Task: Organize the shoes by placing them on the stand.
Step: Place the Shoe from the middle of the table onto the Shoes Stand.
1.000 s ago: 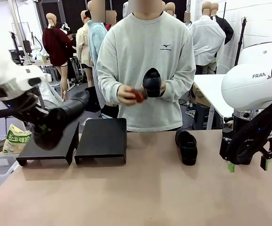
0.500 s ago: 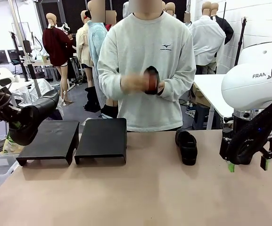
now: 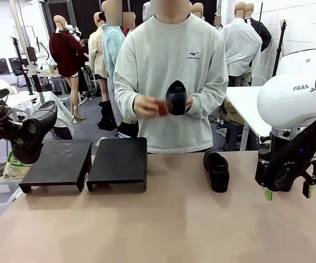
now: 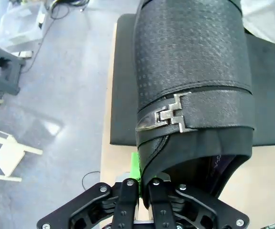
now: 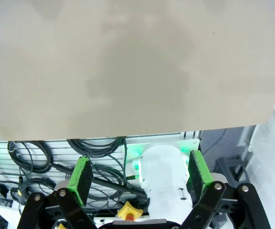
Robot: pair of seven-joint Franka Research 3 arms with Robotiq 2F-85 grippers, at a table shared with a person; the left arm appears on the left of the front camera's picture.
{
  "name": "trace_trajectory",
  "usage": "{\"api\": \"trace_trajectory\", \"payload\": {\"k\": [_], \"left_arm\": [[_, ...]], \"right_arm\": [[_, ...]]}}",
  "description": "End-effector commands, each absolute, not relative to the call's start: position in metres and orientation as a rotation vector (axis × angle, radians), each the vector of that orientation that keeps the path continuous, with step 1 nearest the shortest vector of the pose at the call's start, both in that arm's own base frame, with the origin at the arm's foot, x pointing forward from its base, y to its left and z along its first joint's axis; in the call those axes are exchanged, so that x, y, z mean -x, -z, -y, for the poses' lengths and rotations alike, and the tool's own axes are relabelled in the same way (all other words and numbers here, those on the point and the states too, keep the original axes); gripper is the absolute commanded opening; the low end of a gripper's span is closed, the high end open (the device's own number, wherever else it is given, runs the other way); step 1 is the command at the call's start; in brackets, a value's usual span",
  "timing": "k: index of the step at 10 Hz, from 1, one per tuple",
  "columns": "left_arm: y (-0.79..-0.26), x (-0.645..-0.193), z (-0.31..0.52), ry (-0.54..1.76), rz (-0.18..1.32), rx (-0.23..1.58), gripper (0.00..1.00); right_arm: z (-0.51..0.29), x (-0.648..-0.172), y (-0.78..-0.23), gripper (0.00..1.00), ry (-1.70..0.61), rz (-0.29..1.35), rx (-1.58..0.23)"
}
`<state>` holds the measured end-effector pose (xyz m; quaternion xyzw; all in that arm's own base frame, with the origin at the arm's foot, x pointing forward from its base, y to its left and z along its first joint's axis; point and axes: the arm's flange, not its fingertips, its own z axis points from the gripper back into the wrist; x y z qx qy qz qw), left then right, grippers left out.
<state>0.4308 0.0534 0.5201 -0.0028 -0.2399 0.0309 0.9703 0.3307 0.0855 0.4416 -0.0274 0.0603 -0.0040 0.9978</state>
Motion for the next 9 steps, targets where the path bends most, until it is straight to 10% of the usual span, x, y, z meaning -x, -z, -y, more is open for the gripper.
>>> {"api": "trace_trajectory", "payload": {"k": [1,9], "left_arm": [[-0.523,-0.431,-0.055,-0.072,0.492,0.008,0.00],[-0.480,-0.512,-0.114,-0.185,0.469,0.078,0.00]], "right_arm": [[-0.089,-0.330,-0.443,1.00,0.024,-0.128,0.045],[-0.089,-0.330,-0.443,1.00,0.024,-0.128,0.045]]}}
